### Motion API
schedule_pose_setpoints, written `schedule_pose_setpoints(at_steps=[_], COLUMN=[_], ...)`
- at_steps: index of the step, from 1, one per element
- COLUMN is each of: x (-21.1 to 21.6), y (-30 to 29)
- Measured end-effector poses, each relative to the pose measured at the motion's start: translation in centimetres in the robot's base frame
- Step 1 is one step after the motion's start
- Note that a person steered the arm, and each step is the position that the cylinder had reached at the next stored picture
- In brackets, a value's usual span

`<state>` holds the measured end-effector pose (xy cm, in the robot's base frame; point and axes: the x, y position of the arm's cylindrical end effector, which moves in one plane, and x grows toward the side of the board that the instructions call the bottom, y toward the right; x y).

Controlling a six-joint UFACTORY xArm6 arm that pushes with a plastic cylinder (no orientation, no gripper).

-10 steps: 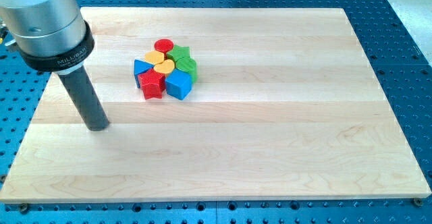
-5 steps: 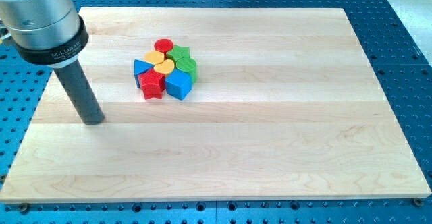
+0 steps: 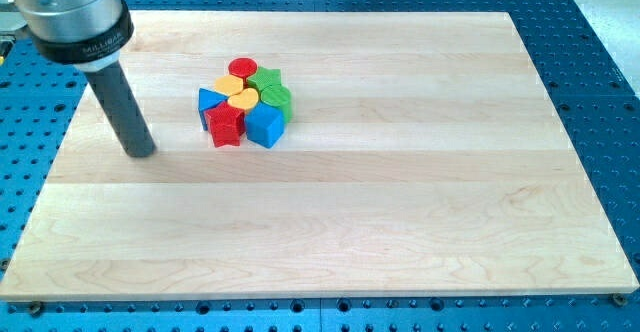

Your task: Push the yellow heart to the bottom right side of the board

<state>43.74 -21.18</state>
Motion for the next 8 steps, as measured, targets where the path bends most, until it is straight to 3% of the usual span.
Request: schedule_pose_setpoints(at_steps=[1, 3, 6, 8], x=[-4.8, -4.3, 2.4, 11.8], y=[1.4, 14.3, 25.0, 38.6])
